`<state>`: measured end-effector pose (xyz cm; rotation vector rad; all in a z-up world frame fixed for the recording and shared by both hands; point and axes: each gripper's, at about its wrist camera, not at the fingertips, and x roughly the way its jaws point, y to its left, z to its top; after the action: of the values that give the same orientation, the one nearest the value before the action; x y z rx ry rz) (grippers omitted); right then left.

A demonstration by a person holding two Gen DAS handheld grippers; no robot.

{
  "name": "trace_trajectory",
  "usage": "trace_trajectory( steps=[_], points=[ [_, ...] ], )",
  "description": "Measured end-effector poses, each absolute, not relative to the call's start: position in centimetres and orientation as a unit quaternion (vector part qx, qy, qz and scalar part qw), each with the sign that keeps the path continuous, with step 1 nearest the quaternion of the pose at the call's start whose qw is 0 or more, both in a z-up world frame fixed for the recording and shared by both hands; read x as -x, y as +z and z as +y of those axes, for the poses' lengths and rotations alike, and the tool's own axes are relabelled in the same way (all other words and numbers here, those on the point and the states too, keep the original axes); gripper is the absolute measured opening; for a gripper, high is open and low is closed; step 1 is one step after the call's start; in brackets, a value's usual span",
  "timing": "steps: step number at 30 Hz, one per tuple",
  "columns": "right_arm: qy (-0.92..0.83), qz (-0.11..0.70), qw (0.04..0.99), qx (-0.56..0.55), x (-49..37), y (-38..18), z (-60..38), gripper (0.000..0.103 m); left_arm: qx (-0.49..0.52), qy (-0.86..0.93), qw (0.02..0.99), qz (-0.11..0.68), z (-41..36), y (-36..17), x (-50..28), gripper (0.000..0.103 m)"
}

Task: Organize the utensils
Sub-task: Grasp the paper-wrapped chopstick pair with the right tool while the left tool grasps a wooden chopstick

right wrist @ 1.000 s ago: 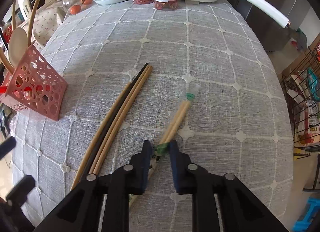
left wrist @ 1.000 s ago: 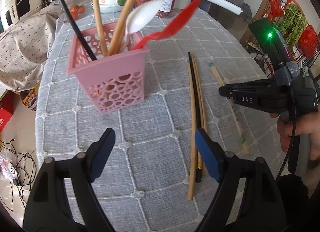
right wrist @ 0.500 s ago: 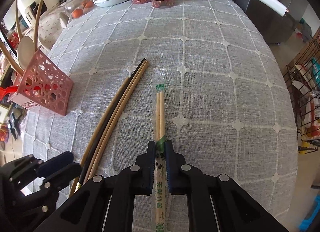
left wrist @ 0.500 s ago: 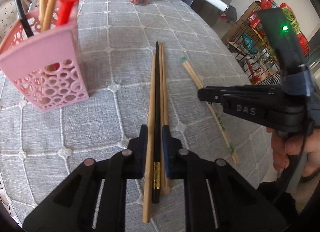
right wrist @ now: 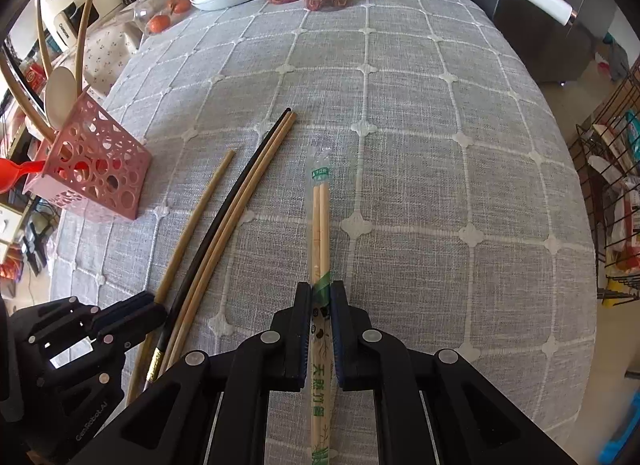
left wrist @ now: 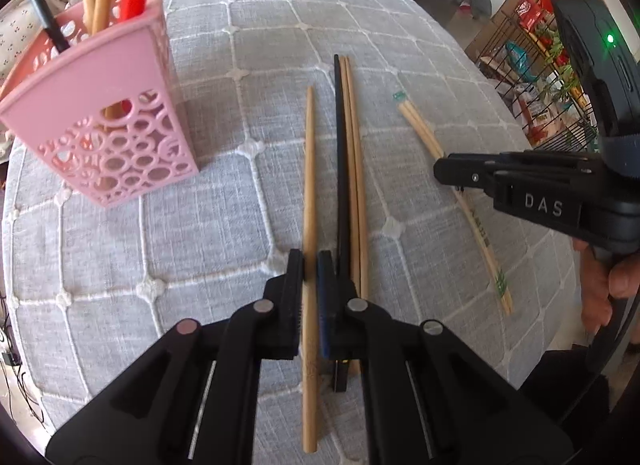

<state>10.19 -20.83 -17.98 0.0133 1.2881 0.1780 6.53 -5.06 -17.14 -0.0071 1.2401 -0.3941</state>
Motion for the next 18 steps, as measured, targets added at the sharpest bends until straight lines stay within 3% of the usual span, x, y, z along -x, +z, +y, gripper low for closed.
trace_trajectory(
  steps=[10,18],
  points=[
    [0.091,0.609,0.788,-0.01,-9.3,-17.7,-21.9,0.01,-0.022,-0.203,0.765,0.611,-3.3,-17.2,-4.0,0.008],
    [0.082,0.629,0.773,-0.021,-9.2,-18.2,-22.9,0.014,-0.031,-0.202,0.791,0.577,-4.0,-16.3,-5.4,0.014]
  ],
)
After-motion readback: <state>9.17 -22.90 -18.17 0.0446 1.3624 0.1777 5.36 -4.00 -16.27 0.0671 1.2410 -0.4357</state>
